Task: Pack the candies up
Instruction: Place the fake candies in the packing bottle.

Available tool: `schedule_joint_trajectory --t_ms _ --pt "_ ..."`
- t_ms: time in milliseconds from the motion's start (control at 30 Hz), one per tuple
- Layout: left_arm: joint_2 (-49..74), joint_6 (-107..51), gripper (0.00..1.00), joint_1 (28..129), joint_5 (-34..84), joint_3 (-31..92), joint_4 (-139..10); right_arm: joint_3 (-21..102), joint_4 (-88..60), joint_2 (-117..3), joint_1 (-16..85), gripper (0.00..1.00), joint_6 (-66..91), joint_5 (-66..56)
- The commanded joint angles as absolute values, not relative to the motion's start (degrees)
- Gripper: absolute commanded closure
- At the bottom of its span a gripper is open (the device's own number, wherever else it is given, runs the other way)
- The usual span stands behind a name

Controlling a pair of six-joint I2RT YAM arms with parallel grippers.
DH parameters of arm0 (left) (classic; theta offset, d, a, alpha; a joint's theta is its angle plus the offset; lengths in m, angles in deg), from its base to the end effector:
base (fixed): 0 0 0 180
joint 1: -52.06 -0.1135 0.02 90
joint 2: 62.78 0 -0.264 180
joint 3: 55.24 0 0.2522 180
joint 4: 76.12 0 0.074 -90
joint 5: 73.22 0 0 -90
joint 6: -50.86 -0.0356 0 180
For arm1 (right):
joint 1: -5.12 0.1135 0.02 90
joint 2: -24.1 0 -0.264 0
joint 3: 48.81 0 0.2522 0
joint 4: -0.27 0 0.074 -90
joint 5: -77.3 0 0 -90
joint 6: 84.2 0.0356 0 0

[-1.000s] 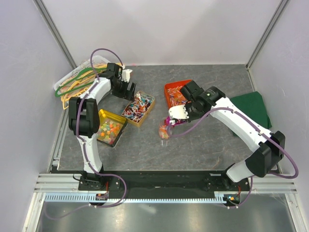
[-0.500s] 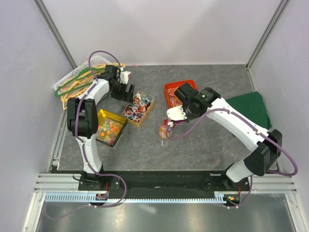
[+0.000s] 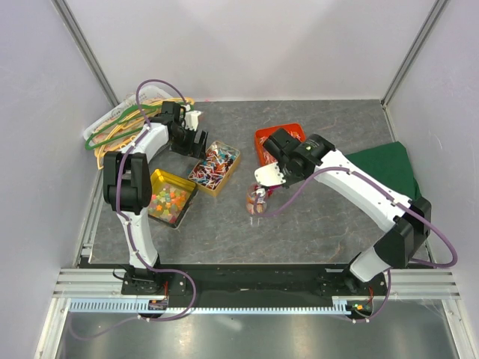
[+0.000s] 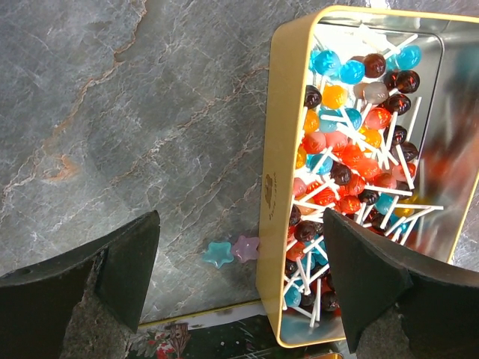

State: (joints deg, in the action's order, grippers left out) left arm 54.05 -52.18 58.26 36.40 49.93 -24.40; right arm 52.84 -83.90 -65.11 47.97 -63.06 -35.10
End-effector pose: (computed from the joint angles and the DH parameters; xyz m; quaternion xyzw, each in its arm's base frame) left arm 0.4305 -0.0588 0.2020 0.1989 0.9389 -0.1520 0.2363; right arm 0.2263 0.1915 0.3303 -0.7843 0.5691 -0.2219 0.1086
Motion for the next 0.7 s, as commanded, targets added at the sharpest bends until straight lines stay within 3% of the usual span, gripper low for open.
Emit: schedule_joint_trajectory --t_ms 0,500,667 --pt "51.12 -51.18 0.05 57.86 38.31 49.40 -26.32 56.44 -84.77 -65.90 48.98 1.00 -63.28 -38.63" --pt "50.95 -51.27 0.04 57.51 39.28 49.48 -26.76 57.75 -84.33 -66.43 51.44 1.00 -64.87 -44.52" --pt "49.81 -51.36 0.03 57.51 41.82 48.79 -27.55 60.48 -82.32 -66.87 51.00 1.00 -62.67 -41.28"
